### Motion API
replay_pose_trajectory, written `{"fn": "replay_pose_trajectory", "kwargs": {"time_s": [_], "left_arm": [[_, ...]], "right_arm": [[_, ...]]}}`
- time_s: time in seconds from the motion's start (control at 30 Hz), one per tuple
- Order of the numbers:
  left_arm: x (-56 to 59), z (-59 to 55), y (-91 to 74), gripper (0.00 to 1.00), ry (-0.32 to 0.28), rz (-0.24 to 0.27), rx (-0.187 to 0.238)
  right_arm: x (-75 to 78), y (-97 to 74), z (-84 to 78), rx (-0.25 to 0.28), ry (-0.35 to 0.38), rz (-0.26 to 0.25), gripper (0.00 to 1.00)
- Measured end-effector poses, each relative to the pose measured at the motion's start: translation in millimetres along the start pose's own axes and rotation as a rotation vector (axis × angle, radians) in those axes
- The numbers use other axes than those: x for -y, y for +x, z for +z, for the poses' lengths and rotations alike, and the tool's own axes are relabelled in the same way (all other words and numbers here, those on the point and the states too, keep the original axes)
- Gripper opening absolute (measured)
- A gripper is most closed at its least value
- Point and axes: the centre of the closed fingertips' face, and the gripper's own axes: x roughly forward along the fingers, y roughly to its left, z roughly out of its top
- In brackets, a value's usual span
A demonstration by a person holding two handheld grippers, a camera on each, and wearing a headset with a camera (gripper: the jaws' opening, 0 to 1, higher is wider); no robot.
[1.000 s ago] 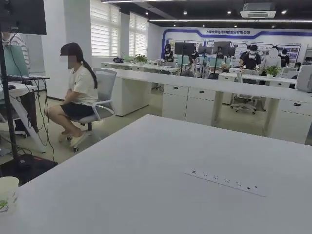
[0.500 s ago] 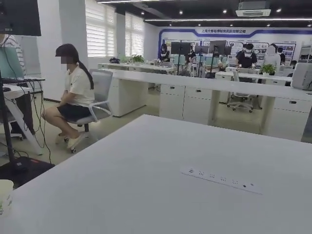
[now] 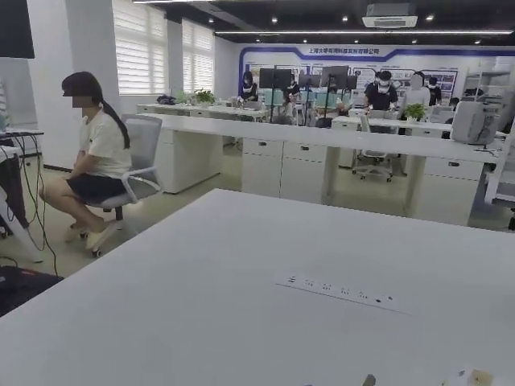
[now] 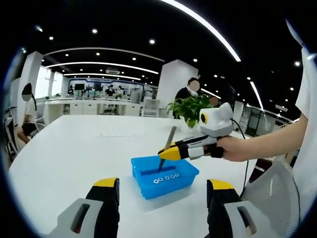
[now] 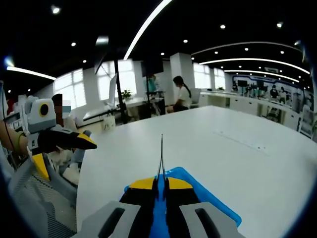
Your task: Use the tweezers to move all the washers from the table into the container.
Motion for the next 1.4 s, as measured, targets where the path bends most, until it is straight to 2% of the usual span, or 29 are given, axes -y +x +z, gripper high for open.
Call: {"fn": "replay_pose_trajectory", "kwargs": {"time_s": [0.3, 0.5, 0.73, 0.87, 0.97, 1.1, 1.4], "left_arm": [[6.0, -0.8, 1.6, 0.7, 0.006, -0.032, -0.005], [9.3, -2.1, 2.3, 0.68, 0.013, -0.047, -0.014], [16.7, -4.8, 2.6, 0.64, 0.014, -0.083, -0.031], [24.6, -9.6, 3.5, 0.61, 0.03, -0.117, -0.061], [32.4, -15.2, 4.0, 0.55, 0.052, -0.154, -0.094], [40.3, -18.7, 4.5, 0.54, 0.055, -0.196, -0.116], [59.6, -18.5, 4.4, 0.52, 0.025, -0.306, -0.132]], "right_arm": [[-0.5, -27.2, 7.5, 0.034, 0.009, -0.035, 0.04], [-9.5, -43.8, 9.1, 0.063, 0.03, -0.044, 0.04], [-25.7, -57.9, 0.0, 0.071, 0.048, -0.04, 0.04], [-35.3, -65.3, -5.4, 0.076, 0.066, -0.038, 0.04], [-44.4, -70.4, -9.4, 0.077, 0.072, -0.03, 0.04], [-51.0, -77.3, -15.2, 0.074, 0.076, -0.026, 0.04], [-61.2, -101.8, -29.2, 0.041, 0.064, -0.023, 0.04]]}}
